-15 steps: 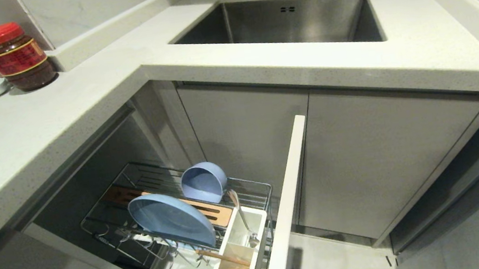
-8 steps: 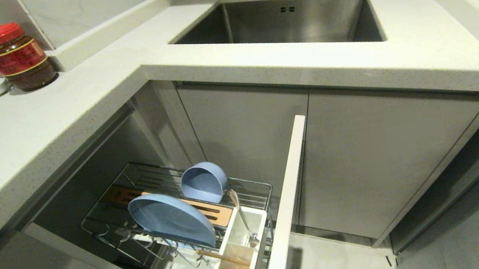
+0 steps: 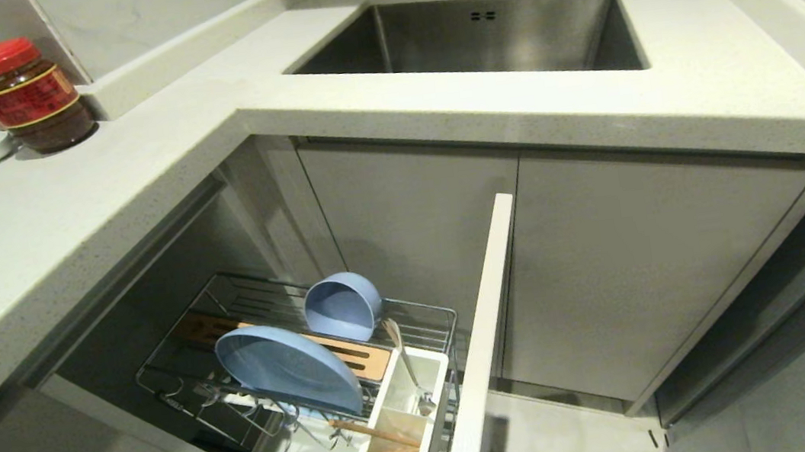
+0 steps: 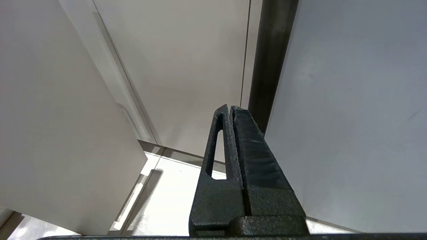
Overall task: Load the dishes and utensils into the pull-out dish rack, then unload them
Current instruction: Take the plate out of the cupboard
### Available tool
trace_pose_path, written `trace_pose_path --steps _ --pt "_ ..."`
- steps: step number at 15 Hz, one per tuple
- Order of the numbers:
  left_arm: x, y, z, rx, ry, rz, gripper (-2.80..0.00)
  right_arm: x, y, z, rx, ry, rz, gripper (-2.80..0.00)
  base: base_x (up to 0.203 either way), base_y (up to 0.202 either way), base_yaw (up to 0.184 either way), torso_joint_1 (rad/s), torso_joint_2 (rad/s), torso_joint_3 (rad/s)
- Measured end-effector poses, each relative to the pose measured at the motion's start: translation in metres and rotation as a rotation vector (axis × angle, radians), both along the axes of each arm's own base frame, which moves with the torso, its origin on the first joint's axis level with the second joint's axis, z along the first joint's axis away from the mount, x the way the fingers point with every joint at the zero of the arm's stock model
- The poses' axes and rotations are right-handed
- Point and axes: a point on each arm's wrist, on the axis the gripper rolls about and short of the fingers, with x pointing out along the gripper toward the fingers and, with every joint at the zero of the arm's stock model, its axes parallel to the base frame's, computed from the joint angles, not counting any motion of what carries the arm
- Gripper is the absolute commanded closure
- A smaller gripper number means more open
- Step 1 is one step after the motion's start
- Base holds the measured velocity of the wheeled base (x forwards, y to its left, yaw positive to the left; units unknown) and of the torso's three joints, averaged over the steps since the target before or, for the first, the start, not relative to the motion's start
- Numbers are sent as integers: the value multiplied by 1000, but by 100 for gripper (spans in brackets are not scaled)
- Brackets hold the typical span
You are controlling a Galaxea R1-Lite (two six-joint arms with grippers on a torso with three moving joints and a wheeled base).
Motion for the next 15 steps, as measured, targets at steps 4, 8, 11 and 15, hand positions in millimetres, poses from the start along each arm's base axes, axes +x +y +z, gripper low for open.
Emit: trace_pose_path --steps 4,8,11,15 --pt "0 0 0 -18 -4 9 0 0 0 0 0 0 0 0 0 0 0 0 0 0" --pt "0 1 -1 -117 12 34 0 0 0 0 0 0 0 0 0 0 0 0 0 0" --pt "1 2 -5 -303 49 57 0 0 0 0 0 0 0 0 0 0 0 0 0 0" --pt "0 2 -3 -216 35 51 0 0 0 0 0 0 0 0 0 0 0 0 0 0"
